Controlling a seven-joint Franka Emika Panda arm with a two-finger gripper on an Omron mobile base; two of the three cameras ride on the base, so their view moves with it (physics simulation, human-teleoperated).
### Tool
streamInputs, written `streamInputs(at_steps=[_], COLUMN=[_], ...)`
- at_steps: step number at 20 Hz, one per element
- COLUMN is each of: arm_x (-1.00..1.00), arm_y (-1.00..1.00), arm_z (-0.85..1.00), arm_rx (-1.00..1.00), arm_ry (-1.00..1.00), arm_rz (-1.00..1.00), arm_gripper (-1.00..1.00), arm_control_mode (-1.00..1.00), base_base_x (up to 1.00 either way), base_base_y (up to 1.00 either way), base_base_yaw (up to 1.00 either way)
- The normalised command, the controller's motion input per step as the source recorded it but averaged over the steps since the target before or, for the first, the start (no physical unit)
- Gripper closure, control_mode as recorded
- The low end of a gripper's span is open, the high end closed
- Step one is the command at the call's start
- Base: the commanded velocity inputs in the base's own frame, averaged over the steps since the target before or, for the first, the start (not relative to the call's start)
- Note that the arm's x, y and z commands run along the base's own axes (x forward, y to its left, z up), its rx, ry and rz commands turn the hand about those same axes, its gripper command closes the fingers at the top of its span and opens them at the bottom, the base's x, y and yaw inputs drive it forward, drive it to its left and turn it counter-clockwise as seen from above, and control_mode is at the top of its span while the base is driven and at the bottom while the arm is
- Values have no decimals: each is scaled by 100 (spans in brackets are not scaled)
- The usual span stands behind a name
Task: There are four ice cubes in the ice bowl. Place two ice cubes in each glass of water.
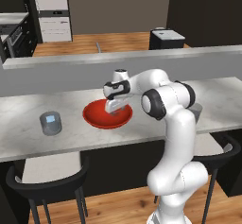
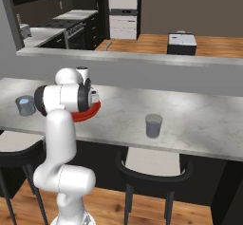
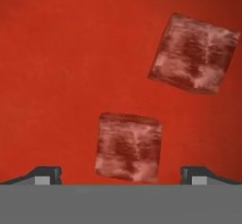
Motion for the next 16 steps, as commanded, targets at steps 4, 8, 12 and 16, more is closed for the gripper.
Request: streamInputs(at_steps=[4,8,12,16], arm_x=[17,16,6,2], arm_y=[15,11,0,0], arm_z=[-9,-15,-14,-6], arm_rx=[0,0,-1,-3], arm_ry=[8,7,8,5], arm_rz=[0,0,0,0], arm_gripper=[-100,-100,-100,-100], arm_control_mode=[-100,-100,-100,-100], base_base_x=[0,0,0,0], base_base_y=[0,0,0,0], base_base_yaw=[0,0,0,0])
